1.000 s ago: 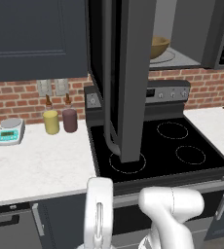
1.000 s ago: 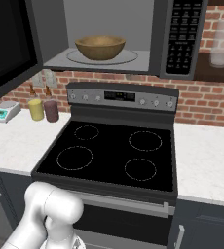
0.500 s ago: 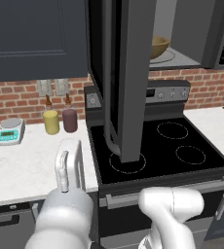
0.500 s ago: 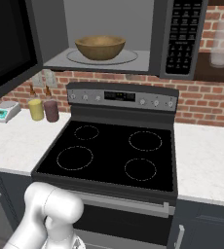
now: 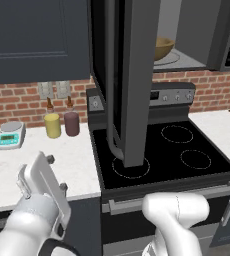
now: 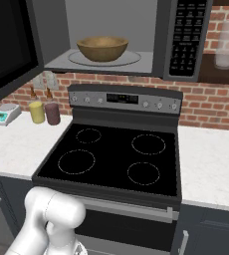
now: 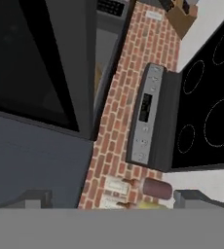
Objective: Open the microwave, place the bowl with waffle inside the microwave, then close the microwave door and turn it on.
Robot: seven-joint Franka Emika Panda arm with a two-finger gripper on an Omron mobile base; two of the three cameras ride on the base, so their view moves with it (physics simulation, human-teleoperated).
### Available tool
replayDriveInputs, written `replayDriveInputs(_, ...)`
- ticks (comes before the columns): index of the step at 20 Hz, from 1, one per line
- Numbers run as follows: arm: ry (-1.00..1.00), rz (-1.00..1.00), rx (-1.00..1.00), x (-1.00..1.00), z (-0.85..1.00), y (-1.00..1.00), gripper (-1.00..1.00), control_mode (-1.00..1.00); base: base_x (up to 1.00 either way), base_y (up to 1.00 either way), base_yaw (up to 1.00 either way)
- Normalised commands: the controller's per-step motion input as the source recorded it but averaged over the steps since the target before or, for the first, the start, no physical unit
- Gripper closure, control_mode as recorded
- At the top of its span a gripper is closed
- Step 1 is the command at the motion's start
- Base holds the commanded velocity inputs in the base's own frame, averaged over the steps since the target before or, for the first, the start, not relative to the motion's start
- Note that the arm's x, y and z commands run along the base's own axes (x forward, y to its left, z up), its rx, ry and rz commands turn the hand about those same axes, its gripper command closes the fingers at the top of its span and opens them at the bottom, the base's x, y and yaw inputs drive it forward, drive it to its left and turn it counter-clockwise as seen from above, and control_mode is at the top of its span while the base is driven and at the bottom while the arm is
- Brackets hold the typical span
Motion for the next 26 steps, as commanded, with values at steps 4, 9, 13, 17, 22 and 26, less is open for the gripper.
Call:
replayDriveInputs(4,-0.07,-0.15,-0.08,0.72,-0.52,0.58,-1.0,-1.0,0.0,0.0,0.0)
replayDriveInputs(9,0.0,-0.11,0.0,0.7,-0.19,0.12,-1.0,-1.0,0.0,0.0,0.0)
replayDriveInputs(13,-0.01,-0.01,0.0,0.63,-0.02,0.14,-1.0,-1.0,0.0,0.0,0.0)
replayDriveInputs(17,-0.19,0.0,0.0,0.3,-0.01,0.15,-1.0,-1.0,0.0,0.0,0.0)
replayDriveInputs(22,-0.21,-0.02,0.0,0.12,0.0,-0.02,-1.0,-1.0,0.0,0.0,0.0)
replayDriveInputs(26,-0.12,-0.02,0.0,0.4,0.03,-0.12,-1.0,-1.0,0.0,0.0,0.0)
